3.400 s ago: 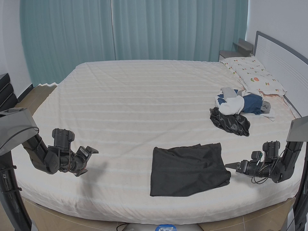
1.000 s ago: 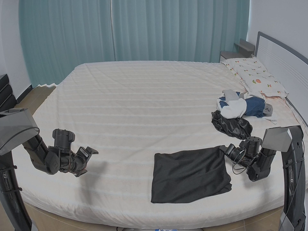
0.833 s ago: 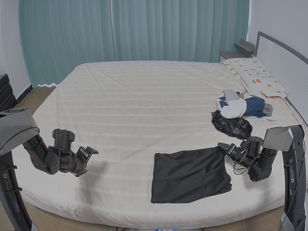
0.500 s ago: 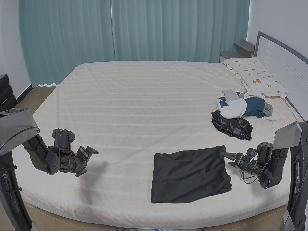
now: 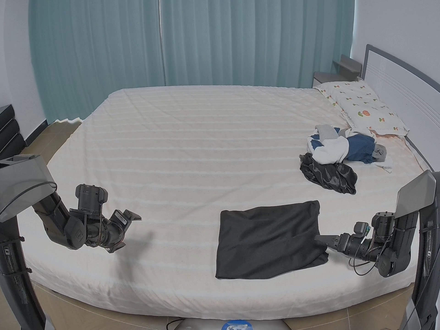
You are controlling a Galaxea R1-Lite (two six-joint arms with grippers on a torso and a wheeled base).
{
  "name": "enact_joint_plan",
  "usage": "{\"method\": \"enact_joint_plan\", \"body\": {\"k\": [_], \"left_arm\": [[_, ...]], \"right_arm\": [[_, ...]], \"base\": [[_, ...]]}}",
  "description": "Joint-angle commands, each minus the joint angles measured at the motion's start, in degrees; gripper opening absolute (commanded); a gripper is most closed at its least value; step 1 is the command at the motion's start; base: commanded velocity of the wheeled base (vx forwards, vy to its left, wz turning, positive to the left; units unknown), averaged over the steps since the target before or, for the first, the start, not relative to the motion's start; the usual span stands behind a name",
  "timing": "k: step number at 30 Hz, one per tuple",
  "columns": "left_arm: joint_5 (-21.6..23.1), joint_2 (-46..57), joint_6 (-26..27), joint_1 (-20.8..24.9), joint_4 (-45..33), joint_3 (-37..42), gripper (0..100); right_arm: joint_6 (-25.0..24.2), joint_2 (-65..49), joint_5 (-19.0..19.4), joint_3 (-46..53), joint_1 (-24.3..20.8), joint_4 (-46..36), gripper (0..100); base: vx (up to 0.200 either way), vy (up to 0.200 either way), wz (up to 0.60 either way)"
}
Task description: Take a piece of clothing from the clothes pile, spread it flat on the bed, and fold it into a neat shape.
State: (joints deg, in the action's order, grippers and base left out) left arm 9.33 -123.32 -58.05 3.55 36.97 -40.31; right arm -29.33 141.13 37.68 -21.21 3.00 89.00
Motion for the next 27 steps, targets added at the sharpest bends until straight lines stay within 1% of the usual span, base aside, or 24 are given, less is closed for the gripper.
{"method": "enact_joint_plan", "body": {"k": [1,3,4,7,12,14,15,18,27], "left_arm": [[-0.01,-0.08,0.04,0.06,0.03,0.06,100],[-0.01,-0.08,0.04,-0.03,0.03,-0.03,100],[-0.01,-0.08,0.04,-0.03,0.03,-0.03,100],[-0.01,-0.08,-0.04,-0.03,0.03,-0.03,100],[-0.01,-0.08,-0.04,-0.03,0.03,-0.12,100],[-0.01,-0.08,-0.04,-0.03,0.03,-0.12,100],[-0.01,-0.08,-0.04,-0.03,0.03,-0.12,100],[-0.01,-0.08,-0.13,-0.03,0.03,-0.12,100],[-0.01,-0.08,-0.13,-0.03,0.03,-0.12,100]], "right_arm": [[0.15,0.99,-0.15,-0.15,-0.98,0.38,100],[0.15,1.43,-0.42,-0.23,-1.94,0.38,100],[0.24,1.52,-0.42,-0.23,-2.03,0.38,0],[0.24,1.25,-0.5,0.21,-2.38,0.38,0],[1.47,-1.47,-0.59,3.63,-0.98,0.38,0],[3.67,-1.47,-0.59,4.42,0.34,0.29,0],[3.67,-1.47,-0.59,4.42,0.34,0.29,0],[5.69,-1.65,-0.59,5.39,1.66,0.29,0],[10.96,-1.74,-0.5,7.24,3.07,-0.15,0]], "base": [[0.0,0.0,0.0],[0.0,0.0,0.0],[0.0,0.0,0.0],[0.0,0.0,0.0],[0.0,0.0,0.0],[0.0,0.0,0.0],[0.0,0.0,0.0],[0.0,0.0,0.0],[0.0,0.0,0.0]]}}
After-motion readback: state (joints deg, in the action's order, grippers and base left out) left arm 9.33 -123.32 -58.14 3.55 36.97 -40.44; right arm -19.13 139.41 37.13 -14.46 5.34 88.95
